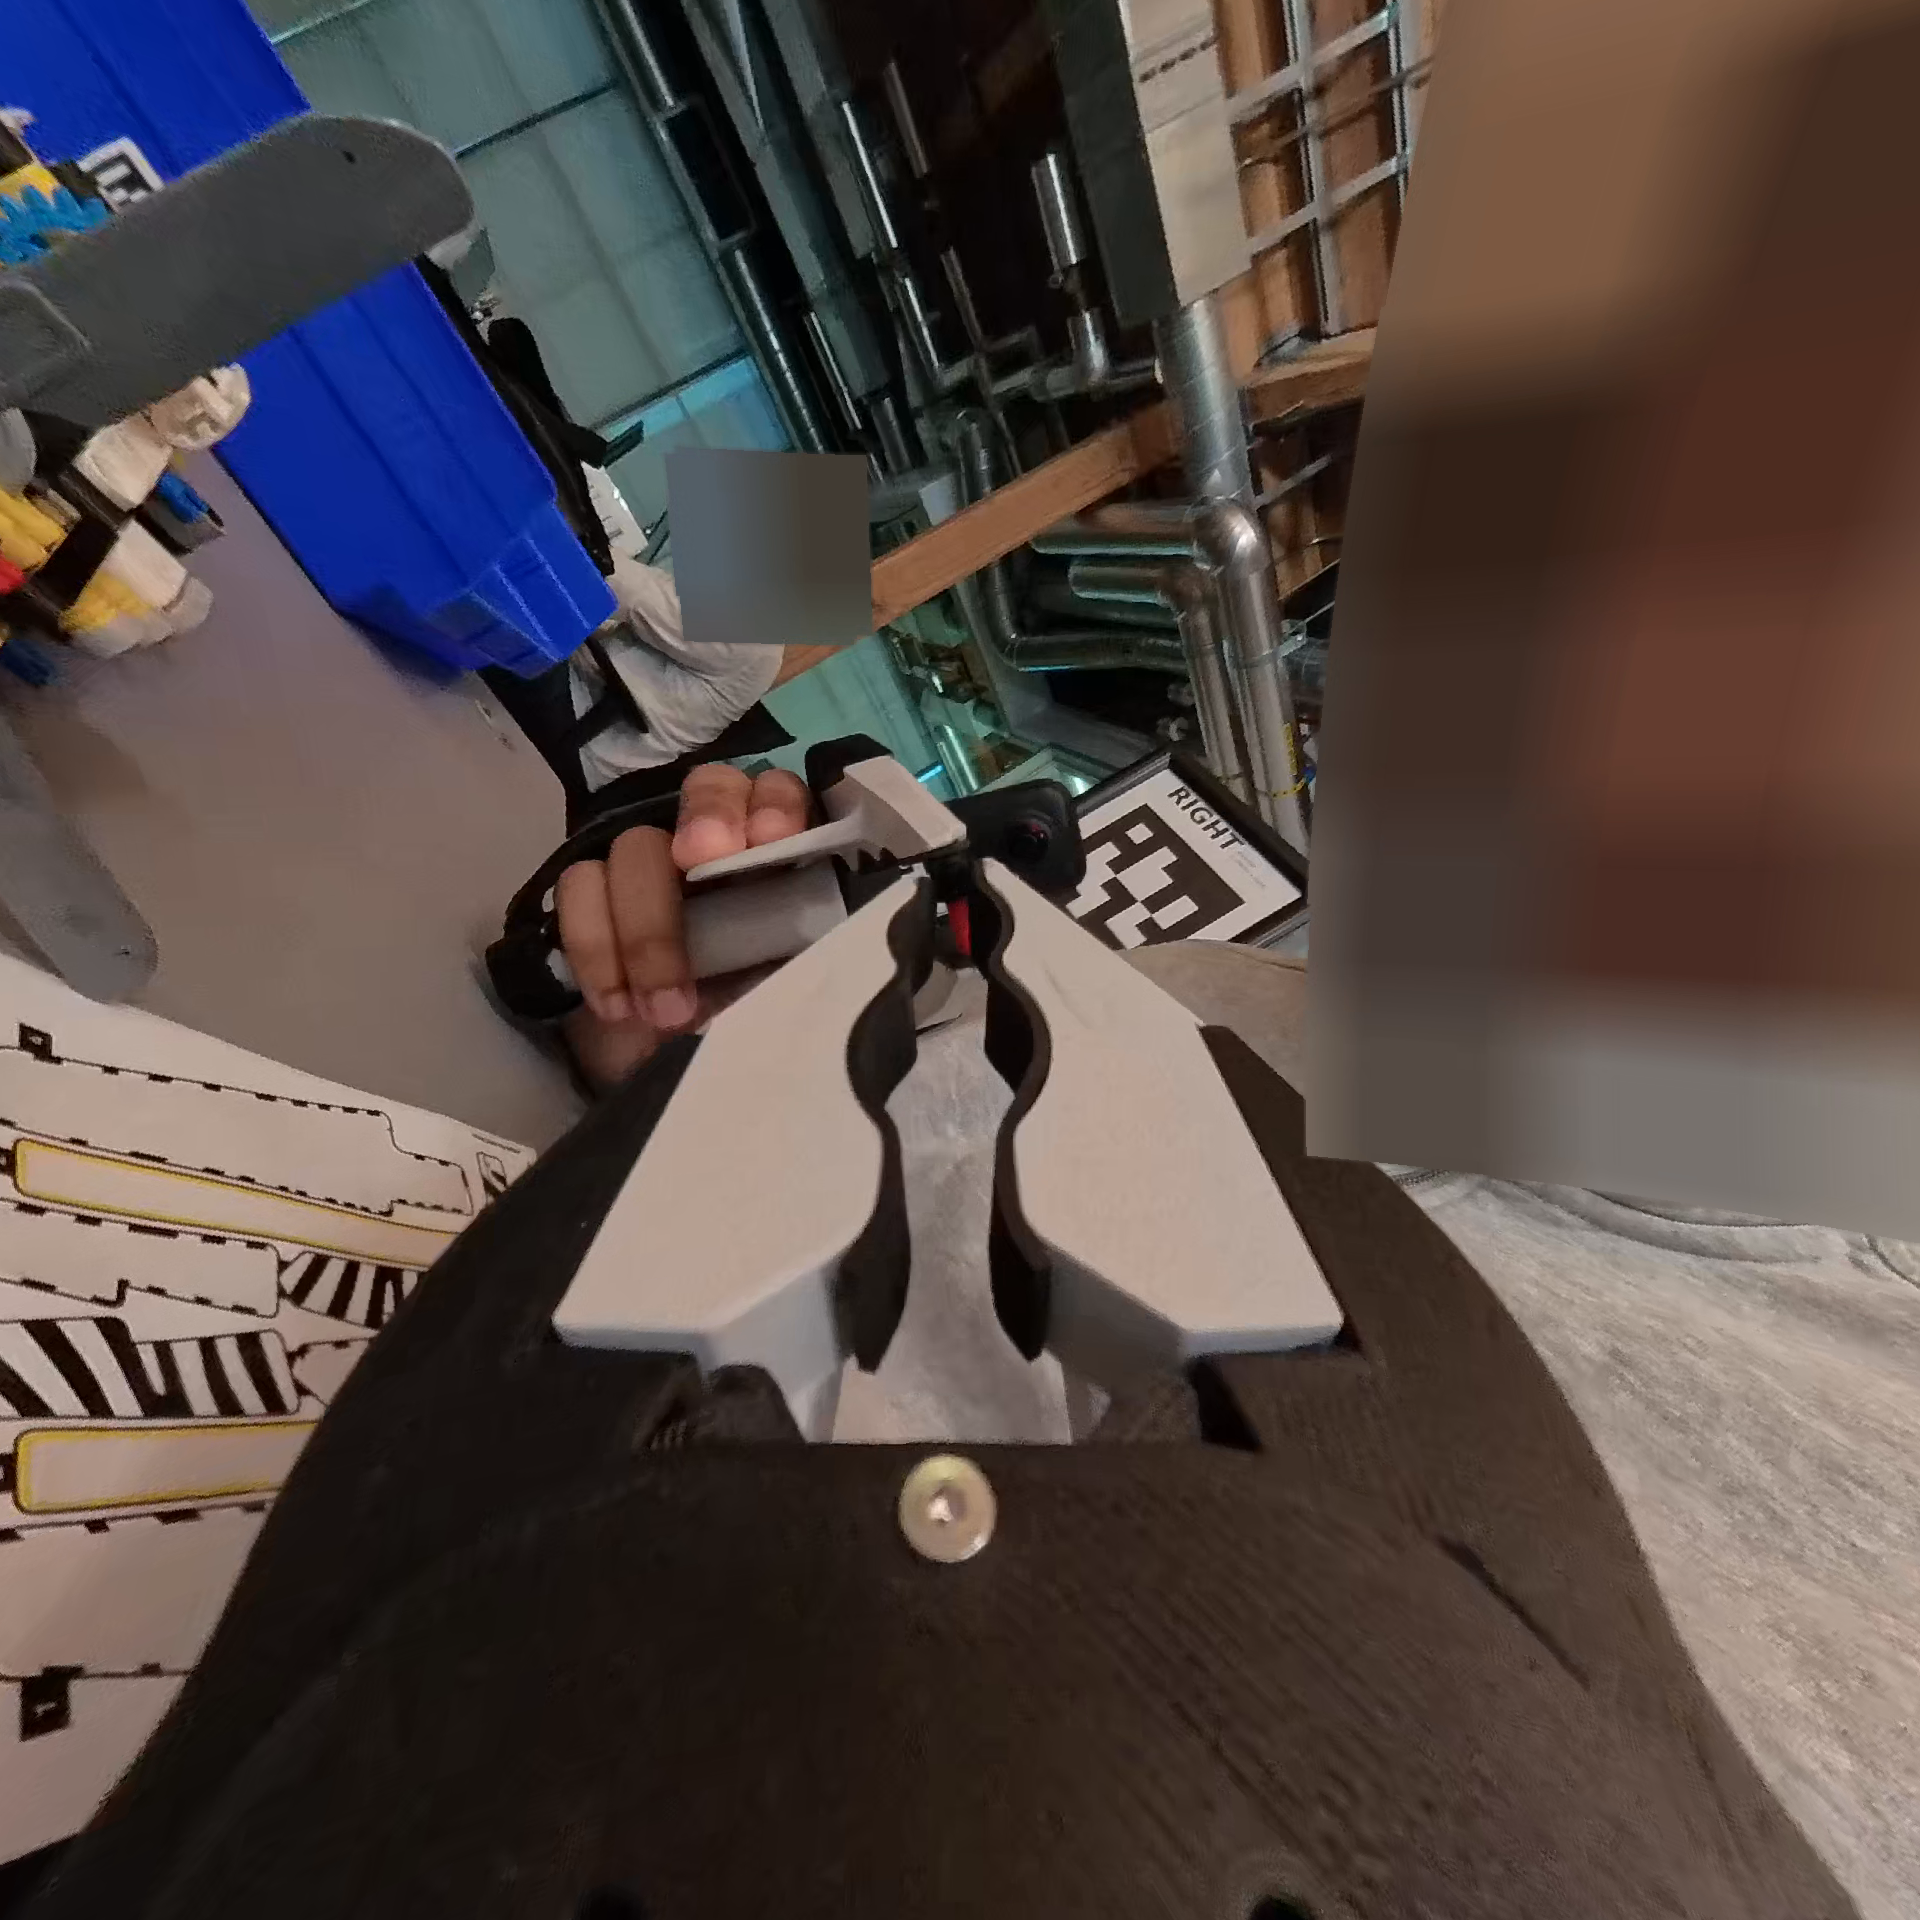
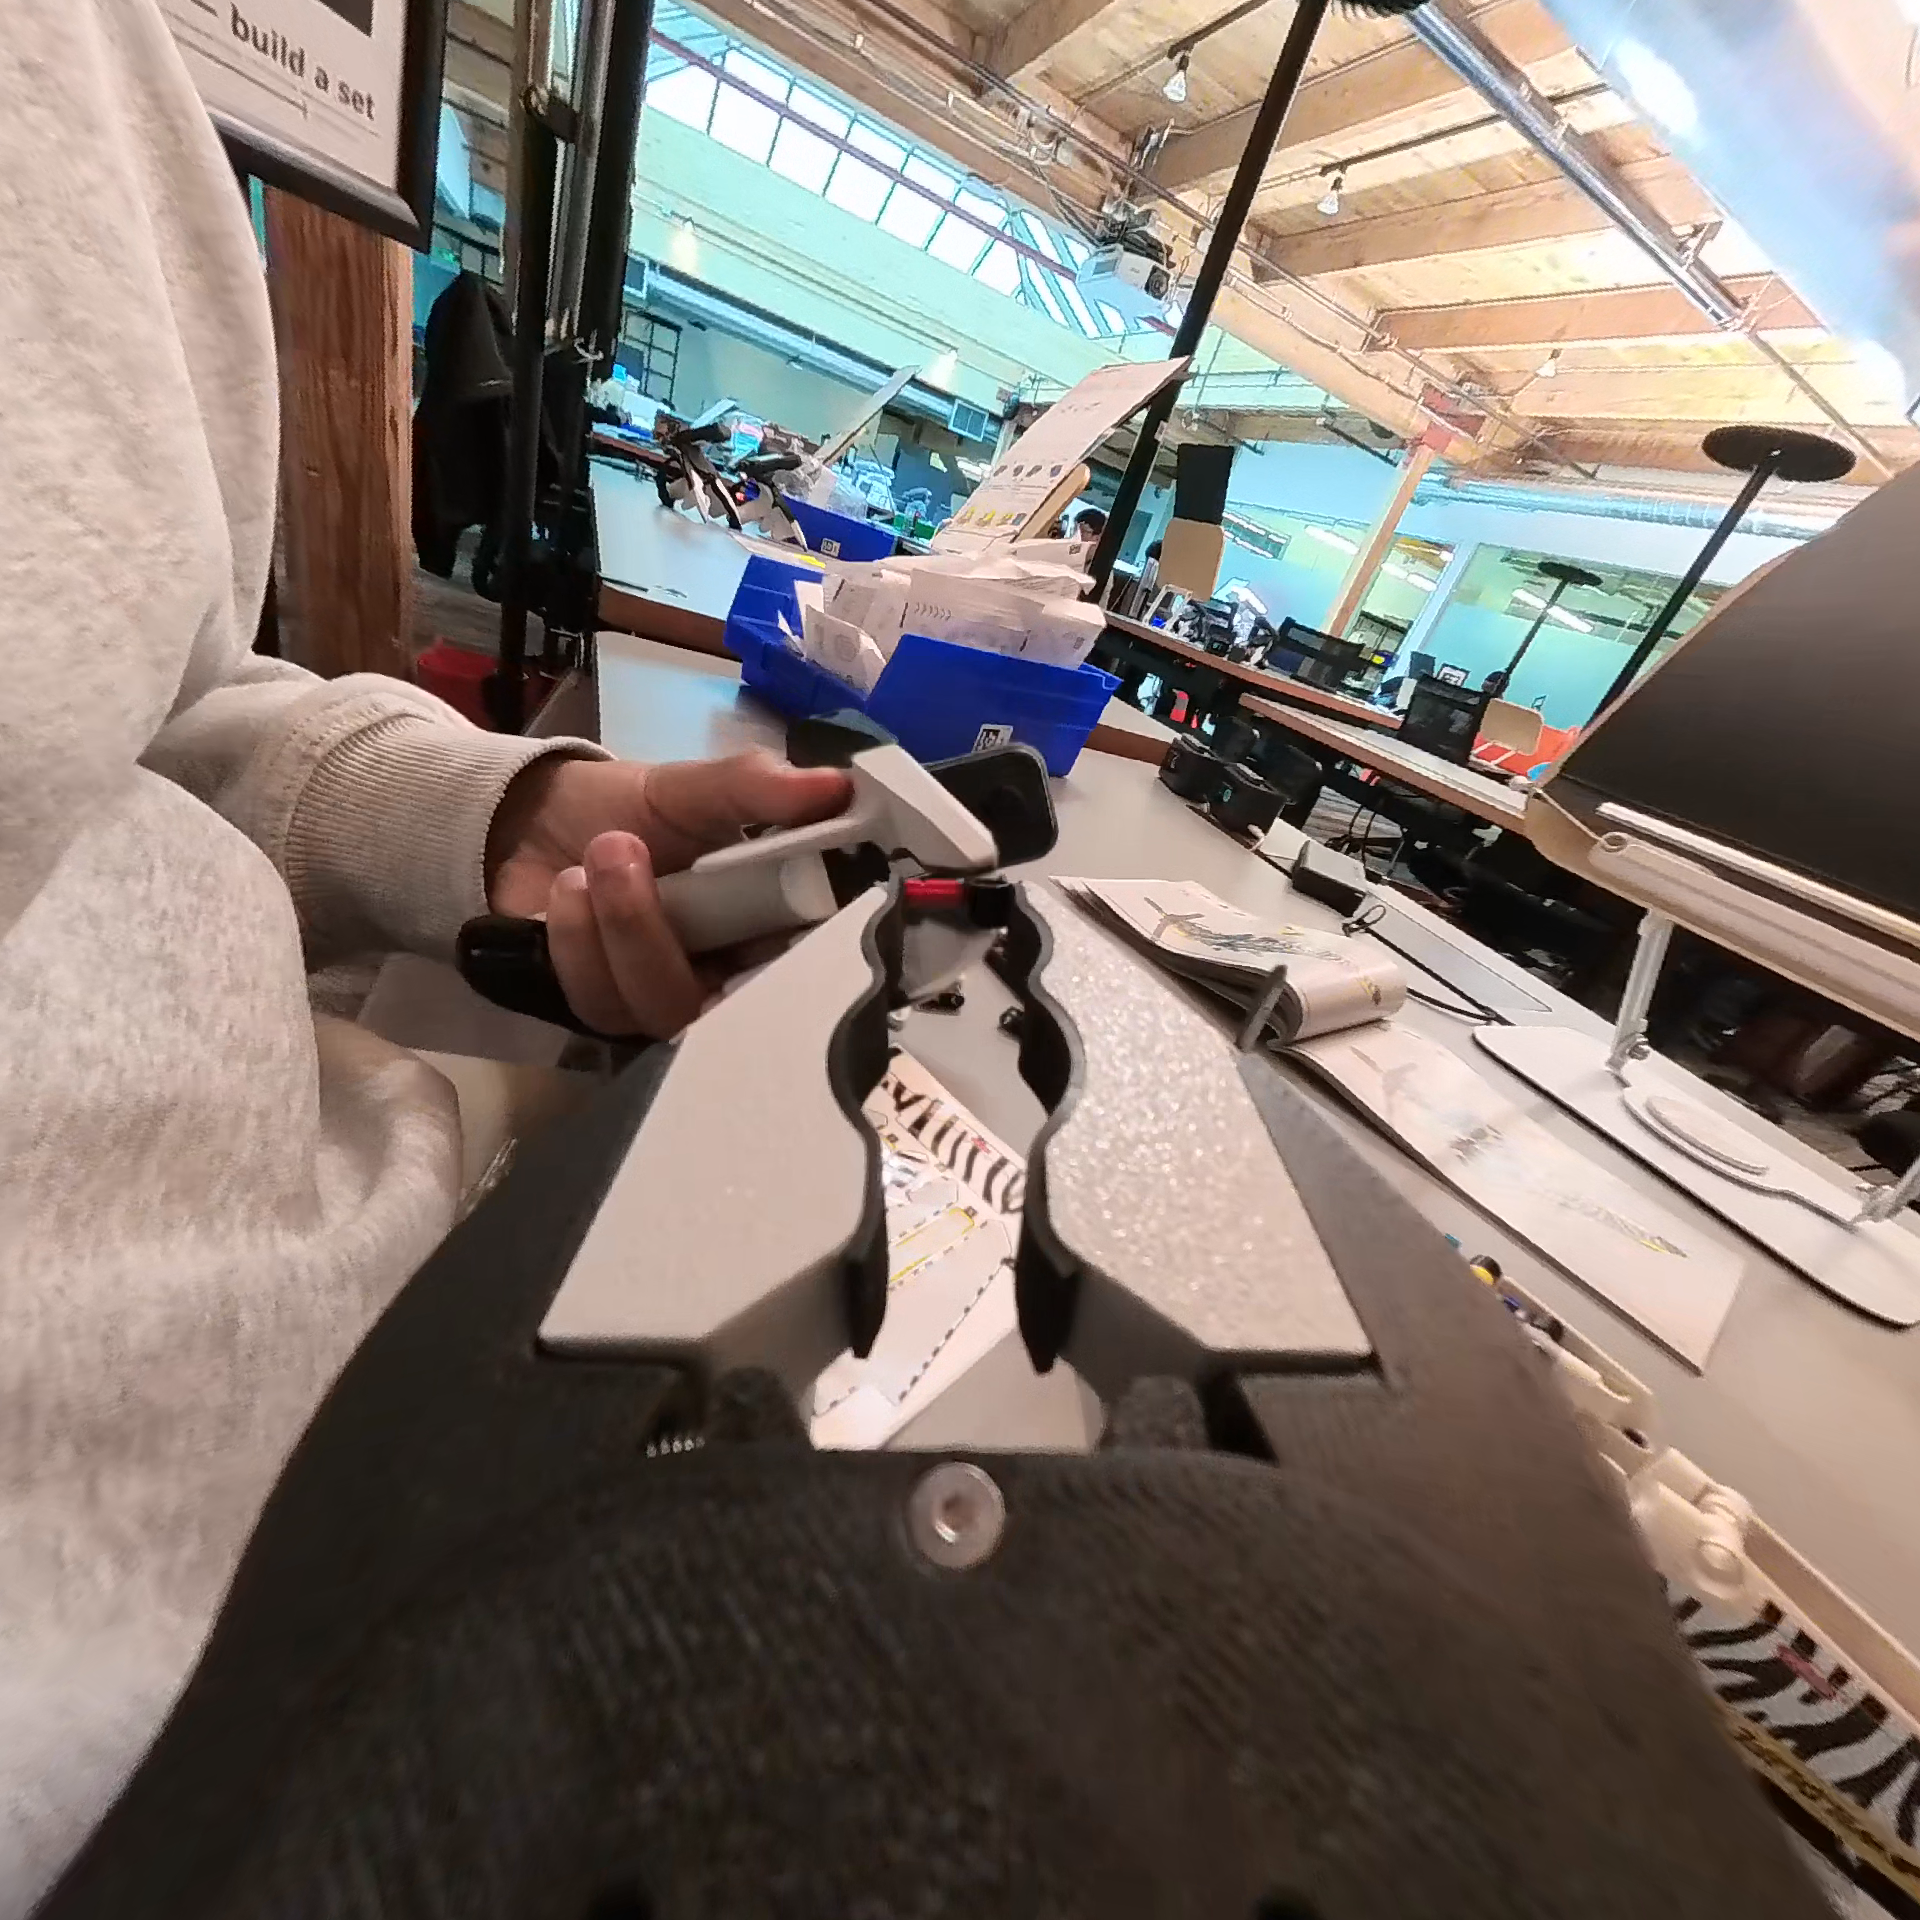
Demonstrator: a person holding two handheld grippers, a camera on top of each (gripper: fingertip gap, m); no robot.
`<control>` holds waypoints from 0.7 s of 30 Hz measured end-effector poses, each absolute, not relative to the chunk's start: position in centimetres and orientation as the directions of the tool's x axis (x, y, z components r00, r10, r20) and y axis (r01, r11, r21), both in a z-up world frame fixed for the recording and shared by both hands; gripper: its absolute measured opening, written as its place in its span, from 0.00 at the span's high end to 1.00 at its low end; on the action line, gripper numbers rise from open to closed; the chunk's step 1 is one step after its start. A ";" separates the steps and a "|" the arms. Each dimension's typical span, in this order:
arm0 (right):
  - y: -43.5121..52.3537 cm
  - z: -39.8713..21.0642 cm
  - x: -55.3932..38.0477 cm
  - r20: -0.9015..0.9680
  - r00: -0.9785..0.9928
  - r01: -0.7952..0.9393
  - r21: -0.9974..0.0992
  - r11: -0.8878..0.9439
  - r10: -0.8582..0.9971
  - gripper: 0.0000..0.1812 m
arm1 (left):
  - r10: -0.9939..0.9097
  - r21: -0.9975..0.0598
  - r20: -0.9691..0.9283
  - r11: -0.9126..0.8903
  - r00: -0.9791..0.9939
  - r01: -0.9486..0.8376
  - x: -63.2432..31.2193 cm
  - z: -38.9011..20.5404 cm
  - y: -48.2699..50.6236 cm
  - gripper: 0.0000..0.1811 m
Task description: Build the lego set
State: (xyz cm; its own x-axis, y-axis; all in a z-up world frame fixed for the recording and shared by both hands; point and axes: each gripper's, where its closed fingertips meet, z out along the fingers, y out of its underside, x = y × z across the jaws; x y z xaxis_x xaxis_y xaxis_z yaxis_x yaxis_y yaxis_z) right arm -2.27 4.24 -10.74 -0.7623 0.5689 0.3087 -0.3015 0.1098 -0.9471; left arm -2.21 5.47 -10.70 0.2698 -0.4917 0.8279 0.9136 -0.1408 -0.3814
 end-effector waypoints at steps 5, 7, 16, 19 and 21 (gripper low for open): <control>4.3 -10.8 -2.3 0.313 -0.759 -0.307 -0.945 0.111 0.571 0.90 | -0.507 -0.341 0.833 -0.154 0.222 0.927 -2.2 -10.7 5.5 0.98; 4.4 -10.8 -2.4 0.324 -0.745 -0.314 -0.942 0.122 0.583 0.90 | -0.502 -0.333 0.835 -0.139 0.223 0.933 -2.4 -10.7 5.7 0.98; 4.7 -10.9 -2.5 0.312 -0.735 -0.285 -0.948 0.143 0.602 0.90 | -0.489 -0.344 0.836 -0.112 0.250 0.932 -2.3 -10.8 6.0 0.97; 4.7 -10.9 -2.5 0.299 -0.736 -0.260 -0.953 0.154 0.607 0.90 | -0.488 -0.347 0.836 -0.113 0.252 0.931 -2.3 -10.8 6.0 0.98; 4.7 -11.0 -2.5 0.312 -0.725 -0.260 -0.949 0.176 0.614 0.90 | -0.486 -0.346 0.836 -0.111 0.253 0.932 -2.3 -10.9 6.0 0.98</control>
